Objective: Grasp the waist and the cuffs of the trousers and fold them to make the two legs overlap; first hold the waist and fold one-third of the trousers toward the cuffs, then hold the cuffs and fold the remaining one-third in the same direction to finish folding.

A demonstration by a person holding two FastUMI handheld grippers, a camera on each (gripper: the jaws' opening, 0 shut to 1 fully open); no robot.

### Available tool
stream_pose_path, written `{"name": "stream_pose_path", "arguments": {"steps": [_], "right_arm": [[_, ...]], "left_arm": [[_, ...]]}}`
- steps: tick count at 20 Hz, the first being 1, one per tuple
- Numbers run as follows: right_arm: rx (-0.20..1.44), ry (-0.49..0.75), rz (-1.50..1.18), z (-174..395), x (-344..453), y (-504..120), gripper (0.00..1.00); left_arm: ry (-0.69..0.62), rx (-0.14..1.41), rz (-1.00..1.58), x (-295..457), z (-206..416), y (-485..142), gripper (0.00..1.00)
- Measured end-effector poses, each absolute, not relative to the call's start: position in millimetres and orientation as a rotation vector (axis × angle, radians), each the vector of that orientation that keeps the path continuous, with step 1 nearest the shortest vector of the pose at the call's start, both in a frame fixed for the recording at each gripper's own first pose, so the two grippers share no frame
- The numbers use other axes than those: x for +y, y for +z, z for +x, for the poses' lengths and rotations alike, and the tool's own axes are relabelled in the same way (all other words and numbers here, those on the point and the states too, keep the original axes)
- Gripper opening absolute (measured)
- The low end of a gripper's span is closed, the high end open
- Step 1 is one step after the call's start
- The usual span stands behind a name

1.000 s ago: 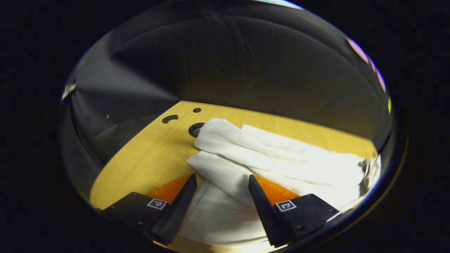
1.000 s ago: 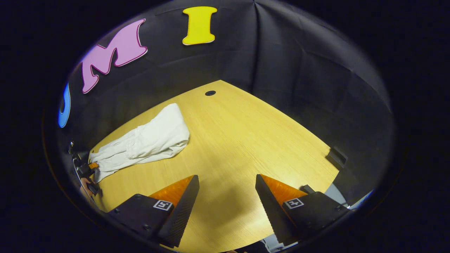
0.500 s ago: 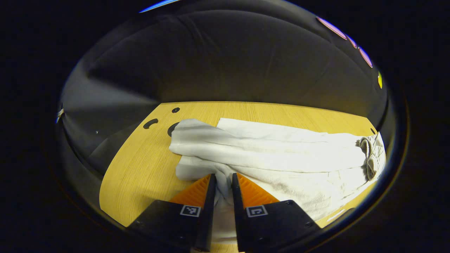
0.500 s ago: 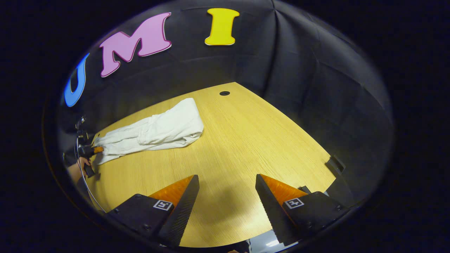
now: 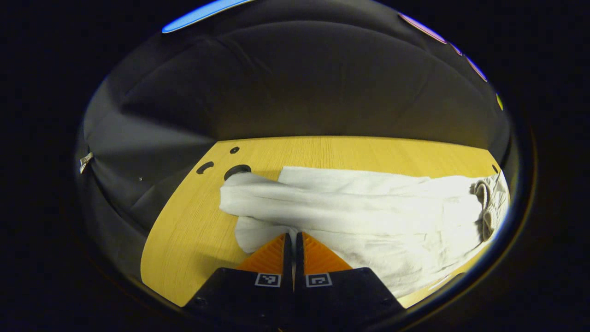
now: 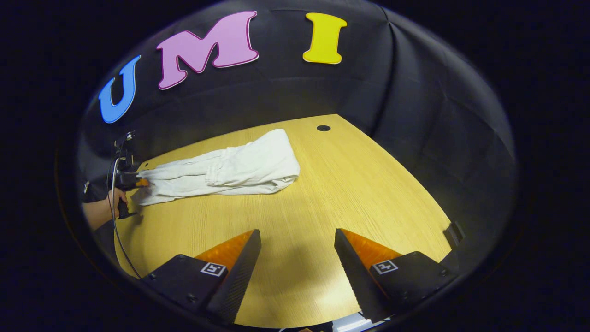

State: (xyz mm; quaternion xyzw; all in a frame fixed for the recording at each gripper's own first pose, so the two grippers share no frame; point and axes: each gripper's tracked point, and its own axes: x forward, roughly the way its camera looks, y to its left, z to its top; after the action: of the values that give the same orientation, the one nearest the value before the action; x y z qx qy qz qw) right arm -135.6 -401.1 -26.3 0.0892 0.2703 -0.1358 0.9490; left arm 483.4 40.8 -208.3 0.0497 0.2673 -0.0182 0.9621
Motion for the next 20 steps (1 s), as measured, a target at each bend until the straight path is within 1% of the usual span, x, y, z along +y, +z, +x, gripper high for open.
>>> {"name": "stream_pose_path", "arguments": {"steps": [4, 7, 9, 15, 20], "right_arm": [[0.555, -0.246, 0.178, -128, -422, -28, 0.99], [0.555, -0.228, 0.172, -127, -444, -28, 0.99], [0.542, -0.205, 0.186, -125, -457, -26, 0.99], [0.53, -0.161, 0.166, -124, -484, -28, 0.99], [0.517, -0.121, 0.162, -126, -500, -30, 0.99]], "left_arm": [[-0.018, 0.501, 0.028, 32, 477, -178, 0.05], [-0.022, 0.429, -0.026, 13, 470, -132, 0.05], [-0.007, 0.403, 0.001, 0, 462, -110, 0.05], [-0.083, 0.358, -0.13, -85, 430, -63, 0.05], [-0.183, 0.338, -0.204, -173, 400, -34, 0.05]]}}
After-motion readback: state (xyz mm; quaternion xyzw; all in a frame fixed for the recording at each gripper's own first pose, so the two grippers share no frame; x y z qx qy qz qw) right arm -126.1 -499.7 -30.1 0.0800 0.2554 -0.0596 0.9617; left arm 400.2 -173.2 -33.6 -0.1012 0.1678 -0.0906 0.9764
